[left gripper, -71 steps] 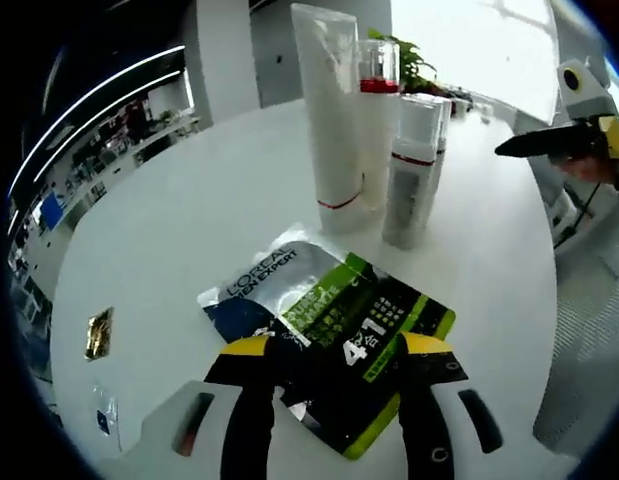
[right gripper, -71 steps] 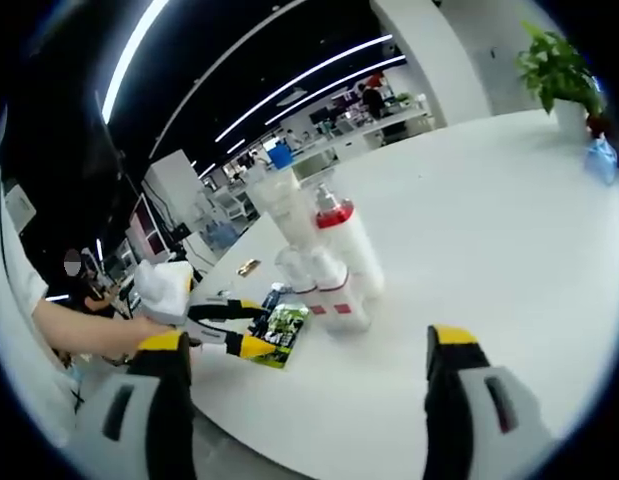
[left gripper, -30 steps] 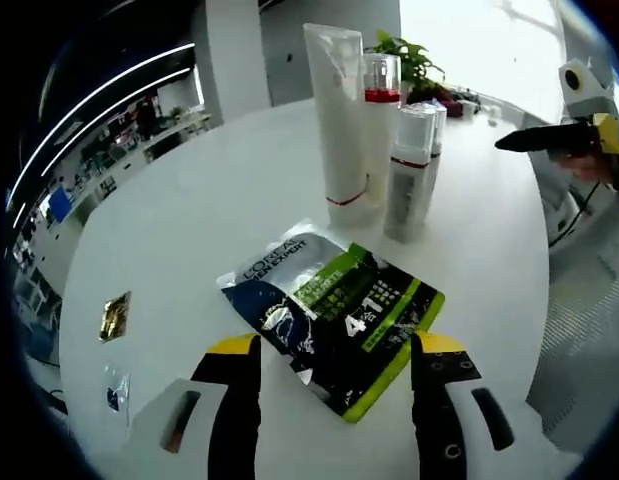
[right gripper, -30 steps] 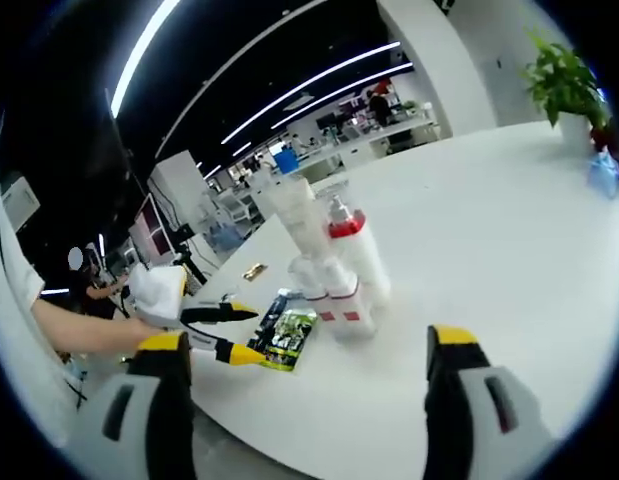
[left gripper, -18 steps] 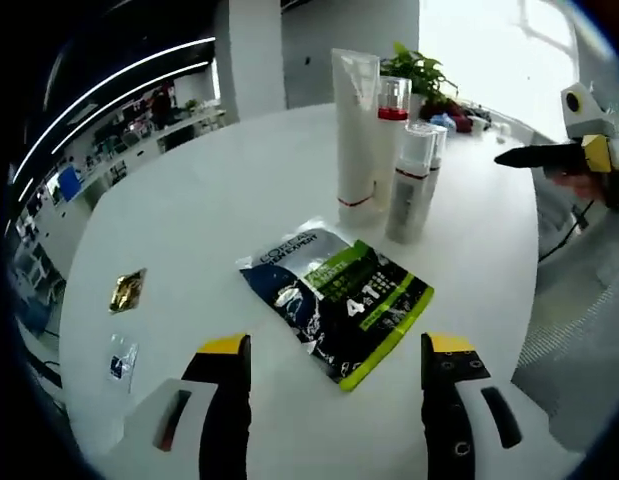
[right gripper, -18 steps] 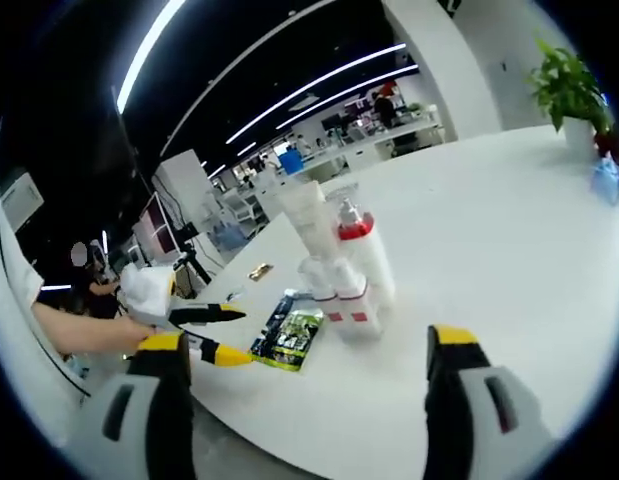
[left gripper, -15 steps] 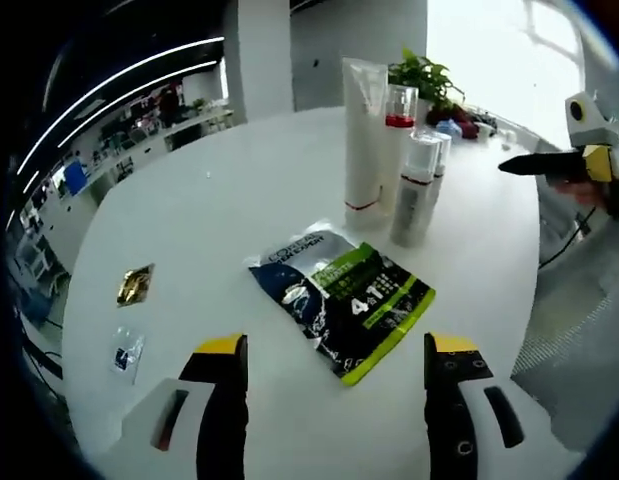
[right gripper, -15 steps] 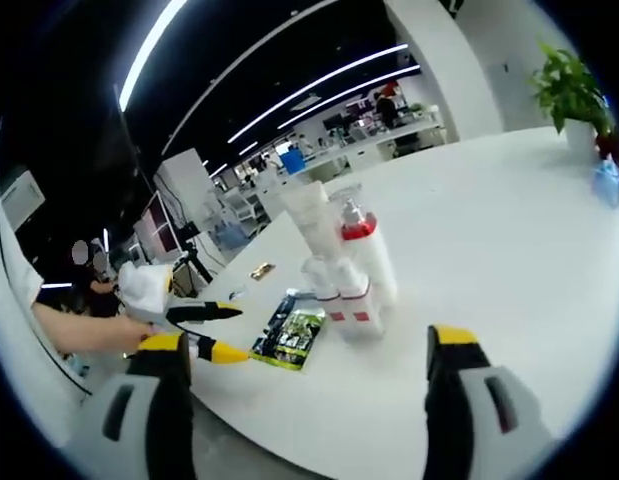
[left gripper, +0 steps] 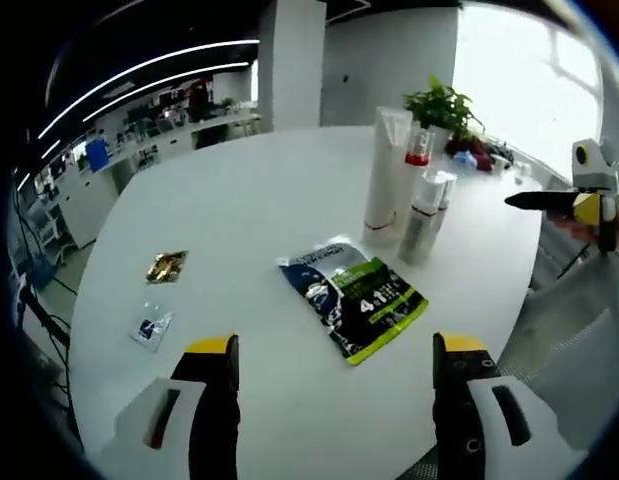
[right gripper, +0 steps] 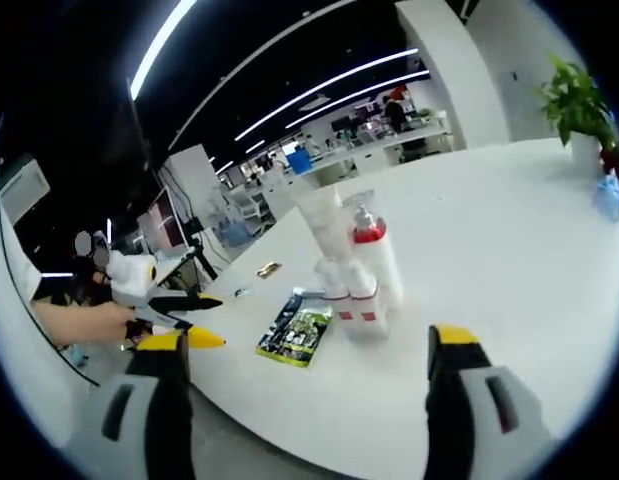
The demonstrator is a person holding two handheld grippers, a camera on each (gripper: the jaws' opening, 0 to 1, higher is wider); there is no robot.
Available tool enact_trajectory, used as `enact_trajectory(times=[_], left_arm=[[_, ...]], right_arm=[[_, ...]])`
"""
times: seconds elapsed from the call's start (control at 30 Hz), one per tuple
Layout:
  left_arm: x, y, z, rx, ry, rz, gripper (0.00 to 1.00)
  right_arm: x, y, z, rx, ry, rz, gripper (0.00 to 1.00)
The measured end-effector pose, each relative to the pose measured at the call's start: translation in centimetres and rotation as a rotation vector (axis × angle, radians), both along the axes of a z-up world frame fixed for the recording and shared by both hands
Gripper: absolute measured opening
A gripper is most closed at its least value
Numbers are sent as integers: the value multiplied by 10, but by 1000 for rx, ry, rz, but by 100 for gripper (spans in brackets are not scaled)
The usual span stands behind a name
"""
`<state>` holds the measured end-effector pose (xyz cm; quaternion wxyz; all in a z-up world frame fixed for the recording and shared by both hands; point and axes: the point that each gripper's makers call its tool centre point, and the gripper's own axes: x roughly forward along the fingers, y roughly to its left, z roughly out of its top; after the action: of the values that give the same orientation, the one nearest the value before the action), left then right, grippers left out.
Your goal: Arrange the skincare products in the storage area until every visible bottle or jar stands upright without overlapping.
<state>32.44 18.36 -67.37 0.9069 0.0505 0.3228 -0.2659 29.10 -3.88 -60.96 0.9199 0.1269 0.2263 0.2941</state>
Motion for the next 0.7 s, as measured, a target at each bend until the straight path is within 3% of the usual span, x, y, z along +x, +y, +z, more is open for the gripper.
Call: enact_trajectory(times=[0.37, 0.47, 0.7], left_arm=[[-19, 1, 16, -57, -1, 17, 89], [-23, 0, 22, -62, -16, 22, 97], [-38, 1, 29, -51, -15, 16, 97]], right_arm=[[-9, -2, 3, -11, -8, 6, 100], [-12, -2, 3, -9, -8, 7, 100], [-18, -2, 1, -10, -4, 3, 100]])
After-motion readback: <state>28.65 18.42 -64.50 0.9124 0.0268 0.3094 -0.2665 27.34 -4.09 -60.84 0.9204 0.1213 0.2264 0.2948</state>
